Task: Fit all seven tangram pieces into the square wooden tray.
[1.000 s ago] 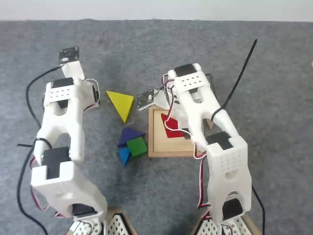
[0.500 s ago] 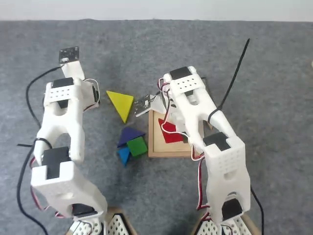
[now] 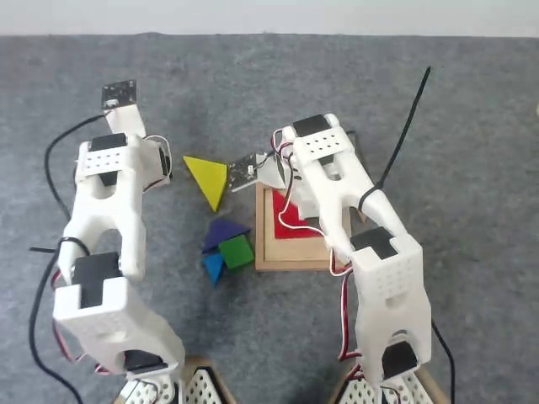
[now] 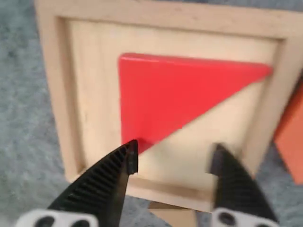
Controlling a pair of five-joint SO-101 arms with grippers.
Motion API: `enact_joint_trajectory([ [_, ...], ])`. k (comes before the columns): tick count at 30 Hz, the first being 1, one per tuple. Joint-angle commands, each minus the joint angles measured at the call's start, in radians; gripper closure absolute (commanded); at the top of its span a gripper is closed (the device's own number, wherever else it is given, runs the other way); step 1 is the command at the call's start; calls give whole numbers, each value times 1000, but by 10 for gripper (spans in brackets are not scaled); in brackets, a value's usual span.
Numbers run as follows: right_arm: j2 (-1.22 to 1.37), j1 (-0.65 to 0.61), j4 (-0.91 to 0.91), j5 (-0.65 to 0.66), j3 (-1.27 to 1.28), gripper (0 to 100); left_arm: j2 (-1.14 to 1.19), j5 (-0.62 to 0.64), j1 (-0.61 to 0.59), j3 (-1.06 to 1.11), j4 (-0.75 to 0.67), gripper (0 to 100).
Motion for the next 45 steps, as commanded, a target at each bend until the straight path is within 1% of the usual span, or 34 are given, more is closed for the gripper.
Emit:
enact_joint_trajectory([
  [1,-28,4,-47,-9,-15,641,-11,-8,3,-38,12,889],
  [4,-25,19,-45,-84,-83,637,-11,-8,5,-38,12,889],
  [8,-28,18,97,-147,-137,637,-11,-8,5,-38,12,889],
  [14,-27,48,38,-302,-137,637,-11,-8,5,-38,12,889],
  [18,-15,31,88,-307,-89,637,-11,-8,5,-38,12,889],
  [21,-35,2,79,-313,-20,637,-11,-8,5,-38,12,889],
  [23,-79,2,45,-353,-6,637,-11,-8,5,-38,11,889],
  [26,-206,21,-13,-471,-3,637,-11,-8,5,-38,11,889],
  [28,-315,36,-16,-546,-3,637,-11,-9,5,-38,12,889],
  [30,-435,76,-21,-631,15,637,-12,-12,8,-45,25,888],
  [31,-499,105,-25,-672,41,637,-14,-15,23,-68,57,887],
  [34,-708,203,-73,-767,210,637,-54,-89,106,-197,270,887],
  [35,-788,240,-113,-790,302,637,-74,-121,153,-239,336,887],
  [37,-949,289,-220,-807,552,637,-114,-199,252,-294,419,887],
  [39,-1124,323,-358,-806,850,637,-140,-288,359,-309,446,885],
  [41,-1280,366,-492,-806,1126,637,-143,-333,442,-308,446,883],
  [43,-1415,400,-588,-804,1332,637,-117,-344,491,-308,443,855],
  [45,-1515,412,-610,-804,1462,637,-69,-354,511,-308,433,791],
])
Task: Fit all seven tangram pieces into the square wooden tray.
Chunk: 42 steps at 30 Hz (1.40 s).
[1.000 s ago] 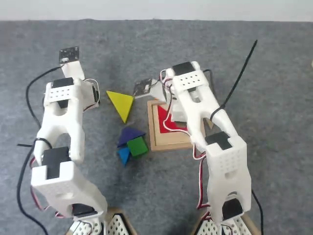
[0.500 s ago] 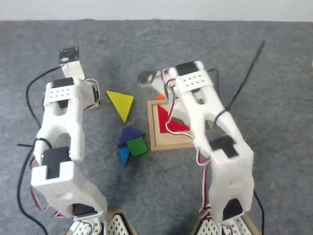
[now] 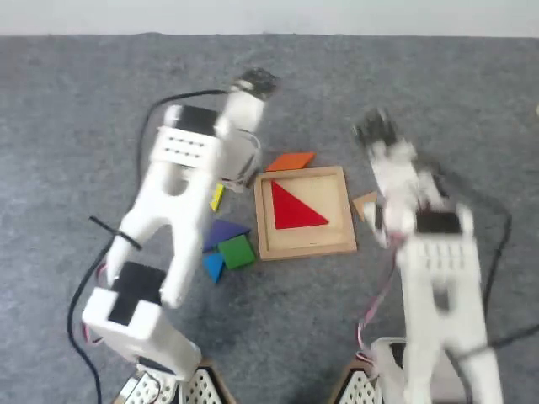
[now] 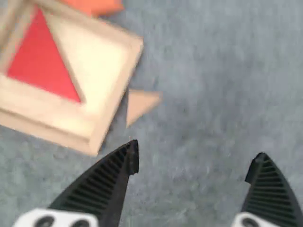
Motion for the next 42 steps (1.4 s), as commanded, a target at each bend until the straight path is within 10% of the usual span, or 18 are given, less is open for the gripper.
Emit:
enact_joint_trajectory([
  [1,-234,27,-84,-8,305,637,41,-26,49,-41,-6,754],
  [30,-352,76,-116,-51,485,637,269,196,157,88,-483,701],
  [42,-360,50,-128,-51,505,637,402,364,112,-142,-456,729],
])
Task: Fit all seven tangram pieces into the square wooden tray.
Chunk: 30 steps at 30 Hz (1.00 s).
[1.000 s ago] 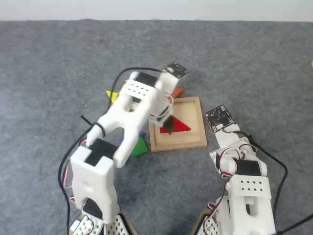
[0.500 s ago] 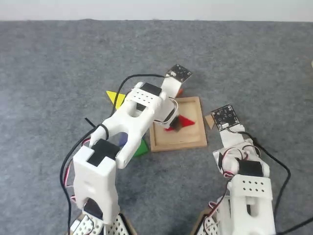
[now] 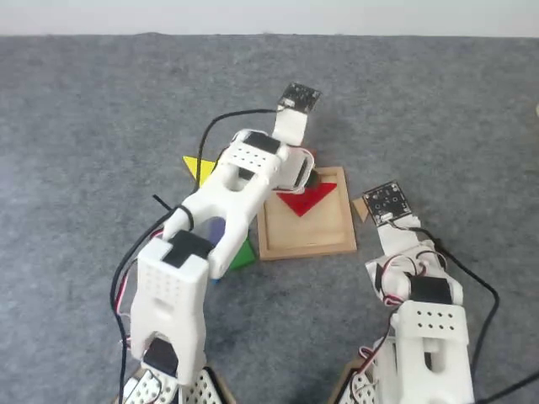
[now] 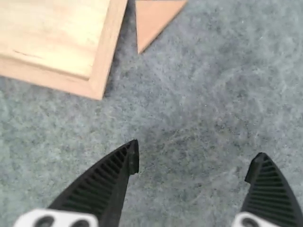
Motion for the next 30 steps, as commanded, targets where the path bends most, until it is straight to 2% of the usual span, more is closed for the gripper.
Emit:
enact_joint_trajectory([
  [1,-31,-28,-5,-5,2,637,-18,37,-43,-82,23,729],
  [6,-31,-35,-5,-3,5,637,-115,18,-52,-84,91,729],
  [13,-31,-38,-4,-6,6,637,-265,14,-153,-67,72,728],
  [16,-31,-39,-4,-8,6,637,-216,-34,-184,-68,23,728],
  [20,-31,-39,-7,-6,15,637,-98,-51,-249,-117,32,728],
  [23,-31,-39,-24,-5,21,637,-25,20,-330,-196,103,728],
  [25,-31,-39,-25,-3,21,637,5,72,-367,-252,198,728],
  [30,-31,-41,-25,-2,21,637,18,124,-402,-320,382,727],
])
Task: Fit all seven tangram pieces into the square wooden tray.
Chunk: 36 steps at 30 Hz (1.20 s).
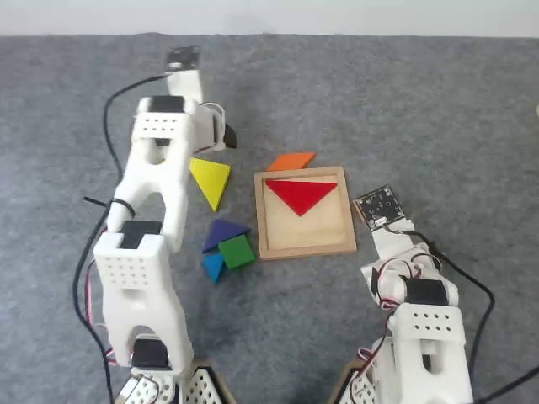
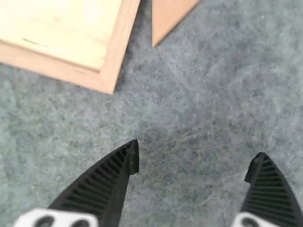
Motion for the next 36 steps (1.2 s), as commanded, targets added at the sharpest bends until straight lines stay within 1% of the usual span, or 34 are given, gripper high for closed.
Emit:
enact_joint_trajectory([
  [1,-24,-10,-15,-2,-8,637,-8,28,-11,-71,126,725],
  [5,-24,-10,-13,-2,-8,637,28,20,-28,-50,160,690],
  [8,-24,-10,-12,-2,-8,637,81,11,-58,-50,186,690],
  [10,-24,-10,-12,-2,-8,637,114,-21,-74,-50,195,690],
  [15,-24,-10,-10,-2,-8,637,183,-64,-63,-54,190,690],
  [21,-24,-12,-10,-2,-8,637,230,-81,-41,-203,183,694],
  [24,-24,-12,-16,-2,3,637,278,-84,-34,-282,169,733],
  [28,-24,-45,-16,-2,8,637,341,-155,-21,-409,173,745],
  [33,-24,-48,-16,-2,8,637,417,-226,23,-550,172,745],
  [36,-24,-48,-16,-2,8,637,457,-236,54,-631,172,744],
])
